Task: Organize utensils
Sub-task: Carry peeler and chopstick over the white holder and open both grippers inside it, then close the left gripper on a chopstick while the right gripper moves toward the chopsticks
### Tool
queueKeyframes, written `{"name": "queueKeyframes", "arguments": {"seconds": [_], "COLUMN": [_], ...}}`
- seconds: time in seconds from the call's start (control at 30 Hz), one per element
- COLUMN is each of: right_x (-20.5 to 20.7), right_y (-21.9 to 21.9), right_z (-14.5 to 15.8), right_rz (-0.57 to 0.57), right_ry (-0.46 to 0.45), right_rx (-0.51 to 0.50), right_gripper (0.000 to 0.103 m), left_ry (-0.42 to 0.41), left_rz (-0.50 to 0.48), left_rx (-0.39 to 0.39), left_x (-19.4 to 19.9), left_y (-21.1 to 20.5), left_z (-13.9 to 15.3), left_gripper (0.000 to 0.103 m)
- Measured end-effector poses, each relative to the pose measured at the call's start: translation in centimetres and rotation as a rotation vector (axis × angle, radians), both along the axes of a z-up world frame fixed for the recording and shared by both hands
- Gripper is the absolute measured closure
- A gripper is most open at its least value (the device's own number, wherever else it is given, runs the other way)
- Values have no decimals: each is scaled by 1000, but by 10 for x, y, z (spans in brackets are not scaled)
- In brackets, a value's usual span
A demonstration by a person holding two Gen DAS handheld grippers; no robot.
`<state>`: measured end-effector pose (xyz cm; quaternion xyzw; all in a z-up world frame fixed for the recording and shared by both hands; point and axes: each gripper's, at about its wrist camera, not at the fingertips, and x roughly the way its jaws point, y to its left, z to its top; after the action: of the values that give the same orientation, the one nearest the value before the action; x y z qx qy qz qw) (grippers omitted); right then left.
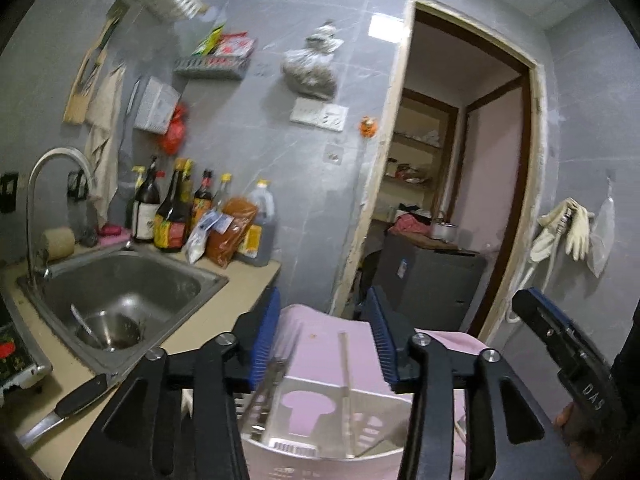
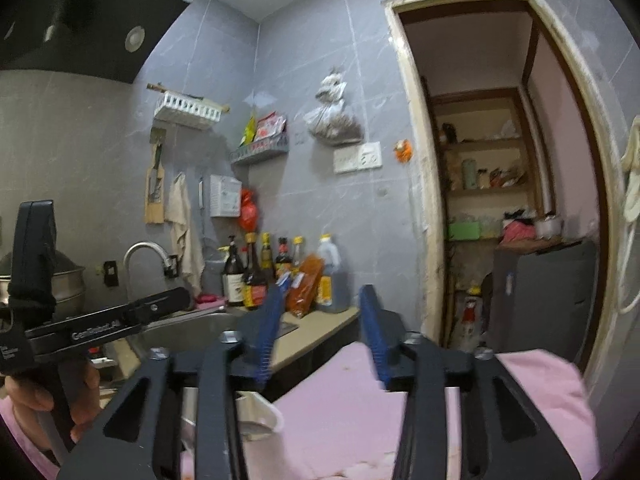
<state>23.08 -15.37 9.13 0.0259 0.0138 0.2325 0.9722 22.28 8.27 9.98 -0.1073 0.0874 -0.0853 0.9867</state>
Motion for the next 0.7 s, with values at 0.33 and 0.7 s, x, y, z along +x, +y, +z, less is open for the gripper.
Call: {"name": "queueKeyframes", "arguments": {"seconds": [0.33,0.7], "right_x": [-32,-52], "right_y": [-75,-136], "right_z": [12,-5], "right_rz": [-136,-245], "right_ry": [-64,-38], "right_rx": [-22,-56], "right_gripper": [15,0], "left_ry": [-66,-18], "left_rz": [-92,-248], "left_rx": [61,153], "left_x": [-19,-20], "left_y": [-58,-130], "left_z": [13,-10], "left_gripper": [26,10]}}
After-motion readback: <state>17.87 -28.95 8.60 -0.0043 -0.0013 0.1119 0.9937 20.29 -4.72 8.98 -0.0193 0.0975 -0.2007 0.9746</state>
